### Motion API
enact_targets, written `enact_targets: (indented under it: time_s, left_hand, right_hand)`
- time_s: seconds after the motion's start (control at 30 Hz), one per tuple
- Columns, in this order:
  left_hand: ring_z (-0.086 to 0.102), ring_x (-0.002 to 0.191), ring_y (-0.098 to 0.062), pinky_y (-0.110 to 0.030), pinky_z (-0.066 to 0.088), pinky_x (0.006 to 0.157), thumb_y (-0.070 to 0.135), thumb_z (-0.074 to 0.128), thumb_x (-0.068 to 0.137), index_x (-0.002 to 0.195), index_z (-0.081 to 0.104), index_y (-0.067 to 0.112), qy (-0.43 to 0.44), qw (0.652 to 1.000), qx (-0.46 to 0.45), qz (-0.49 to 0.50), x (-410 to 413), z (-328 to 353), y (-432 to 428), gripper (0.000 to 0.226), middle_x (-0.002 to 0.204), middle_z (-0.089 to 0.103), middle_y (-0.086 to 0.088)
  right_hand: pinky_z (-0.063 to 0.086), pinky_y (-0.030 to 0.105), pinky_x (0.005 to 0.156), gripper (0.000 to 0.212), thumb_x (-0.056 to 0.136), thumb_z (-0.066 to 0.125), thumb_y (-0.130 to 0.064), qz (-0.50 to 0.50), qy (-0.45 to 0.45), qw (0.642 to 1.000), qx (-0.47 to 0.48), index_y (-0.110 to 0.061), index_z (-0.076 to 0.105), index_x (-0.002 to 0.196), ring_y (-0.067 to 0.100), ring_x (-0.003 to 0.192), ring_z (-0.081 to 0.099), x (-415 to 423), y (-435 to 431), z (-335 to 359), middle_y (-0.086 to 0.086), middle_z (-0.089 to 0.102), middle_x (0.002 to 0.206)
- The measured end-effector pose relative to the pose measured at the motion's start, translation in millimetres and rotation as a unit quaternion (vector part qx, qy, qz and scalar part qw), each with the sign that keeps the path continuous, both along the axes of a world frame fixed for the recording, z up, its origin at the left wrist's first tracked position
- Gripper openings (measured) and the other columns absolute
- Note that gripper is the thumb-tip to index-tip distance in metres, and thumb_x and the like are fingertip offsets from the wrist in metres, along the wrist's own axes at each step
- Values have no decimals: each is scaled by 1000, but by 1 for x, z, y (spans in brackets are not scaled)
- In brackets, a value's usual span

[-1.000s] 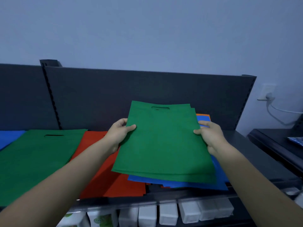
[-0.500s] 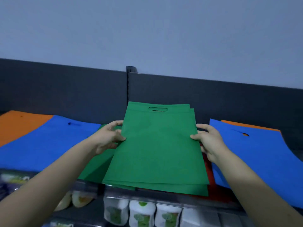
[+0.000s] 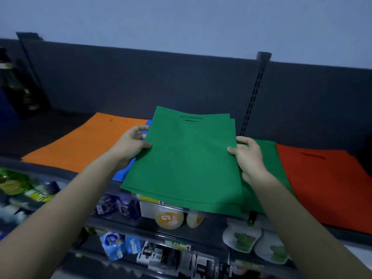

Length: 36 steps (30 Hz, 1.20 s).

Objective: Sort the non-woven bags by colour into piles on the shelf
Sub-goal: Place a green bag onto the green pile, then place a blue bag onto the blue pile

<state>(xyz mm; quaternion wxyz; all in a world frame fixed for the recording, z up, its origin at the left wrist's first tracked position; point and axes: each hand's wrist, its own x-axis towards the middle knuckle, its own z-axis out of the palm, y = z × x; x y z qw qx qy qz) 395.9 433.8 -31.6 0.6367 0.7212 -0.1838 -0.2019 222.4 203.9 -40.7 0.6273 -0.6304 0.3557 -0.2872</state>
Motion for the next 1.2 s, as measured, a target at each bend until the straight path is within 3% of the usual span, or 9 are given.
enact_targets:
  time_s: [0.2, 0.37, 0.57, 0.63, 0.7, 0.8, 0.9, 1.1, 1.2]
  left_hand:
    - [66, 53, -7, -22, 54, 50, -12, 52, 92, 121, 49, 14, 6, 1000, 13, -23, 6, -6, -22, 39, 88, 61, -4]
    - [66, 80, -20, -29, 53, 59, -6, 64, 87, 132, 47, 11, 3, 993, 52, -102, -5, -16, -71, 51, 107, 63, -9]
    - [56, 99, -20, -34, 50, 79, 5, 83, 72, 143, 32, 14, -108, 974, 139, -145, -46, -26, -133, 88, 120, 52, -2]
    - [52, 115, -25, -37, 46, 93, 19, 86, 70, 144, 31, 14, -186, 947, 224, -138, -59, -34, -151, 92, 132, 49, -7]
    - [43, 126, -31, -38, 40, 100, 35, 81, 74, 142, 35, 12, -286, 879, 363, -115, -70, -40, -166, 85, 139, 43, -11]
    - [39, 127, -34, -41, 34, 101, 31, 69, 78, 139, 40, 14, -402, 772, 486, -78, -94, -29, -188, 70, 145, 36, -12]
    - [46, 122, -33, -41, 38, 100, 27, 66, 79, 139, 43, 15, -446, 772, 448, -64, -135, -5, -224, 66, 140, 46, -10]
    - [53, 117, -33, -39, 44, 96, 60, 57, 83, 131, 51, 16, -535, 766, 348, -71, -255, 26, -338, 65, 127, 59, -10]
    - [53, 122, -30, -39, 45, 99, 65, 55, 83, 135, 49, 15, -494, 811, 288, -122, -309, 22, -389, 72, 133, 57, -10]
  right_hand:
    - [47, 50, 100, 41, 85, 66, 3, -36, 29, 999, -15, -18, 52, 117, 29, 108, 62, -4, -9, -3, 9, 62, 121]
    - [45, 31, 90, 51, 84, 66, 6, -97, 50, 993, -49, -5, 49, 131, 23, 106, 56, -32, -39, -5, 6, 53, 120]
    - [47, 35, 96, 48, 84, 68, -3, -118, 176, 962, -172, -3, 52, 130, 31, 114, 59, -67, -90, -23, 16, 60, 127]
    - [44, 32, 93, 41, 89, 64, -16, -74, 312, 912, -257, -2, 56, 126, 32, 117, 56, -76, -103, -29, 16, 60, 126]
    - [42, 33, 95, 41, 92, 58, -32, 5, 426, 845, -323, -3, 58, 121, 34, 118, 51, -83, -109, -29, 16, 59, 126]
    - [42, 36, 95, 48, 91, 55, -45, 79, 456, 786, -410, -5, 60, 117, 34, 119, 48, -97, -122, -20, 14, 55, 125]
    - [41, 38, 97, 54, 89, 56, -50, 74, 429, 756, -489, -11, 55, 126, 32, 122, 47, -134, -146, 6, 11, 53, 129]
    - [40, 40, 95, 57, 89, 52, -52, 0, 461, 708, -535, -13, 51, 130, 31, 121, 45, -254, -239, 51, 11, 52, 128]
    - [41, 40, 95, 62, 90, 50, -56, -34, 510, 715, -477, -13, 48, 133, 32, 124, 43, -318, -289, 53, 12, 51, 131]
